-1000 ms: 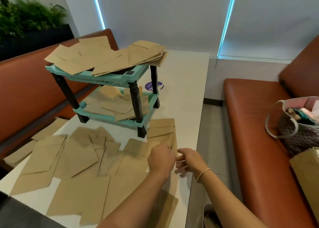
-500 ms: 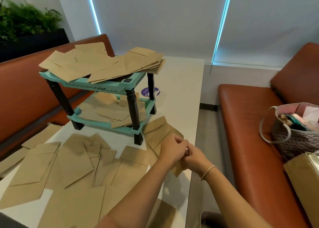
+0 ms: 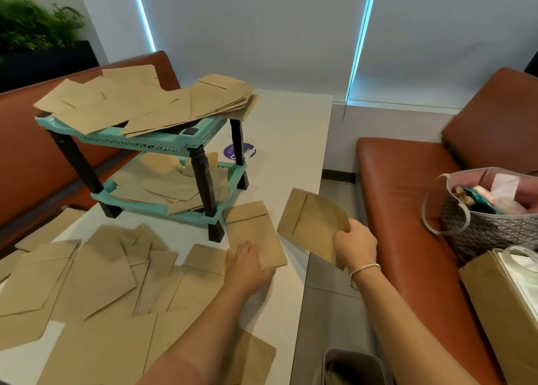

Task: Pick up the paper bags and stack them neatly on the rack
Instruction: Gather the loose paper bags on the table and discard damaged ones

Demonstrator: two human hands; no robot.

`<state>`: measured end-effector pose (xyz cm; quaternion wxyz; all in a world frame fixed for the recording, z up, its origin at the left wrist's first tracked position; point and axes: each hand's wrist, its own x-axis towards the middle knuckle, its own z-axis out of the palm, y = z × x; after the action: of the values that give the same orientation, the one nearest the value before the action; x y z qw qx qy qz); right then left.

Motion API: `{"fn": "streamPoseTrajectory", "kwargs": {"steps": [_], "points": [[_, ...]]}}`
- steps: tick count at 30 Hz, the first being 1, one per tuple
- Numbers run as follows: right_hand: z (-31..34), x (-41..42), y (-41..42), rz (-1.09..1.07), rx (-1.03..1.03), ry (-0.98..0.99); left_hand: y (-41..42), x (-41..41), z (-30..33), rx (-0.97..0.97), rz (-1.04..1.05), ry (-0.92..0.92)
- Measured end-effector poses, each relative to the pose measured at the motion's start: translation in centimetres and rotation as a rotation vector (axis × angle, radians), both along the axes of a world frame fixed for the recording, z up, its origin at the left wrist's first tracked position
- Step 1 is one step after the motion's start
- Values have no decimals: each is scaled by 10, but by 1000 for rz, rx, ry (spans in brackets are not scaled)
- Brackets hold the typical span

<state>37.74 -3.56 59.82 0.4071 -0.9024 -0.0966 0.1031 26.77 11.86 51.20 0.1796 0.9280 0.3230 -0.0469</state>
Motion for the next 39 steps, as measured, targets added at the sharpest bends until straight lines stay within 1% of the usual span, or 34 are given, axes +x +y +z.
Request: {"fn": "streamPoseTrajectory", "kwargs": {"steps": [3, 6, 8, 11, 14, 17, 19, 21, 23, 25, 27, 30, 35, 39], "points": [[-5, 0, -5, 0, 0, -2, -3, 4, 0, 137, -56, 21], [-12, 1, -10, -11, 20, 11, -6, 8, 1, 176, -121, 43], [-16, 3, -15, -41, 47, 14, -9, 13, 2, 170, -121, 32], [-20, 6, -27, -112, 84, -5, -24, 23, 12, 61, -19, -48], [-29, 13, -48, -220, 69, -14, -56, 34, 26, -49, 65, -247], [-46, 24, -80, -312, -1, 10, -90, 47, 38, -162, 102, -461], [-63, 30, -105, -332, -63, 13, -113, 57, 45, -225, 92, -524], [-86, 32, -131, -322, -164, 39, -135, 65, 48, -288, 46, -548], [-112, 28, -155, -314, -236, 126, -157, 69, 45, -337, -9, -538], [-137, 19, -176, -296, -264, 225, -177, 71, 36, -386, -48, -520], [-159, 8, -192, -264, -287, 304, -192, 73, 21, -448, -54, -489], [-189, -2, -207, -213, -337, 398, -207, 73, -3, -482, -27, -398], [-229, -8, -220, -157, -347, 453, -220, 72, -42, -455, 46, -223], [-247, -6, -223, -90, -372, 462, -223, 70, -64, -396, 71, -137]]}}
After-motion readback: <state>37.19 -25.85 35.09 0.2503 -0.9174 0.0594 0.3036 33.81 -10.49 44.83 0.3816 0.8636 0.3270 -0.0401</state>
